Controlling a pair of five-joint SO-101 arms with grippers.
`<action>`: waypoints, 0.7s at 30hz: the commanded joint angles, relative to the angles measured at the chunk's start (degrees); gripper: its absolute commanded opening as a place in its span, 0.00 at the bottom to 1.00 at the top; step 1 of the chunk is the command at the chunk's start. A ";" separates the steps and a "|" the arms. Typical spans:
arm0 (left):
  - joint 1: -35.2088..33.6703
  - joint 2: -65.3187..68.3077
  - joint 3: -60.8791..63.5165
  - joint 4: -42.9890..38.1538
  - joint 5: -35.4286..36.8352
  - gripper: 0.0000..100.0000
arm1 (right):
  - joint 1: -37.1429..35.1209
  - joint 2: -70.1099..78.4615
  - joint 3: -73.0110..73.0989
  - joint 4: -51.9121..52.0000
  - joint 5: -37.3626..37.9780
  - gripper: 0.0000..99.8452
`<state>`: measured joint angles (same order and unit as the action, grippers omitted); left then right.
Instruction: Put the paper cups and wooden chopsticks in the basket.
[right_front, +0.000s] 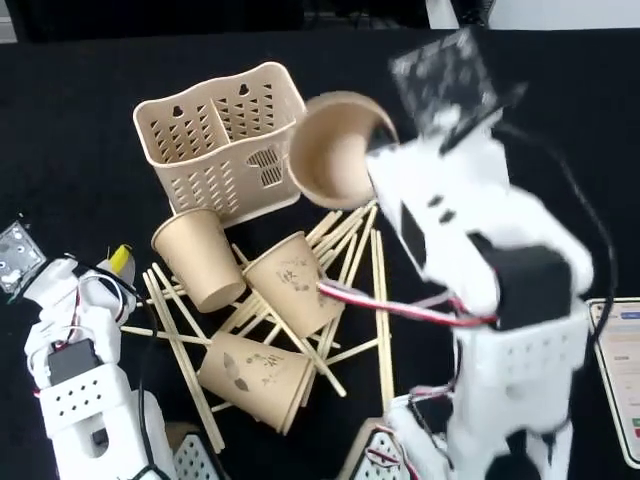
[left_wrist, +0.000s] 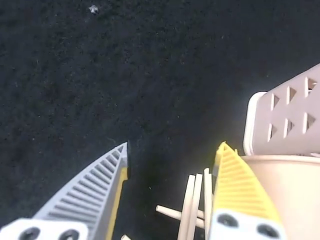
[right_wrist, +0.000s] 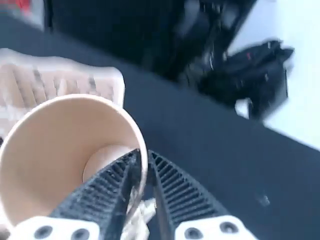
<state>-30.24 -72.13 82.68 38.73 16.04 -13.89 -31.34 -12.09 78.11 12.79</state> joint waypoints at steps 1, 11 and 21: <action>-0.48 -0.79 0.13 -2.20 0.88 0.28 | -5.01 11.12 -17.63 0.35 -5.80 0.01; -0.48 -0.79 0.31 -2.37 0.62 0.28 | -6.59 39.60 -42.59 0.53 -8.35 0.01; -0.48 -0.79 0.31 -2.64 0.62 0.28 | -6.42 49.27 -48.66 3.96 -8.62 0.09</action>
<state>-30.24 -72.13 83.65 37.32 16.31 -21.01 19.03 -56.31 79.87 4.70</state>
